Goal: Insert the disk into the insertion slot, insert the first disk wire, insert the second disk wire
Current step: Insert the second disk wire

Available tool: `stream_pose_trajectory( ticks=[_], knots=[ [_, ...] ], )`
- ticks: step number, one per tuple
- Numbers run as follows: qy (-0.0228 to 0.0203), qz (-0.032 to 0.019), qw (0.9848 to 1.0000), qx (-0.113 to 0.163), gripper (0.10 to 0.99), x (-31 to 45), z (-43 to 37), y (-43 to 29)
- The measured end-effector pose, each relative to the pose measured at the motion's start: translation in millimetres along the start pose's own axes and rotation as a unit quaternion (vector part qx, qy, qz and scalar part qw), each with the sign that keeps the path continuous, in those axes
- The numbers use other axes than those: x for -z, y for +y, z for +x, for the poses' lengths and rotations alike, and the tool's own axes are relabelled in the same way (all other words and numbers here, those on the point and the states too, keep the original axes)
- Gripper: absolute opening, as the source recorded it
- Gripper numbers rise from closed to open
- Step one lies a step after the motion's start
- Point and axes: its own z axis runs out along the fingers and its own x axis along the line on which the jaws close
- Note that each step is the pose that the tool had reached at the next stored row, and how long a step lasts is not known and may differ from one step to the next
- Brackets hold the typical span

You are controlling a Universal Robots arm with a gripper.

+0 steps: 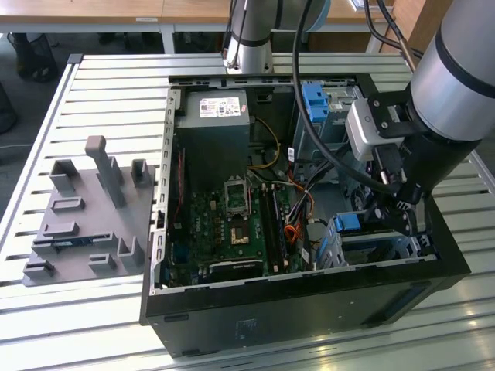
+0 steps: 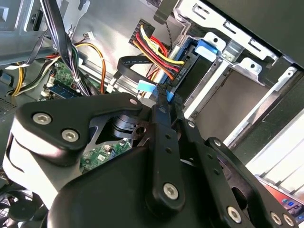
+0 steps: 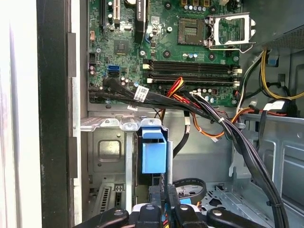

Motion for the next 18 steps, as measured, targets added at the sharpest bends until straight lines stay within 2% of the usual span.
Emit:
stream_pose_trajectory(
  ticks=[18],
  knots=[
    [0.0000,0.0054,1.0000,0.001,0.196,-0.6,1.6,3.9]
  ],
)
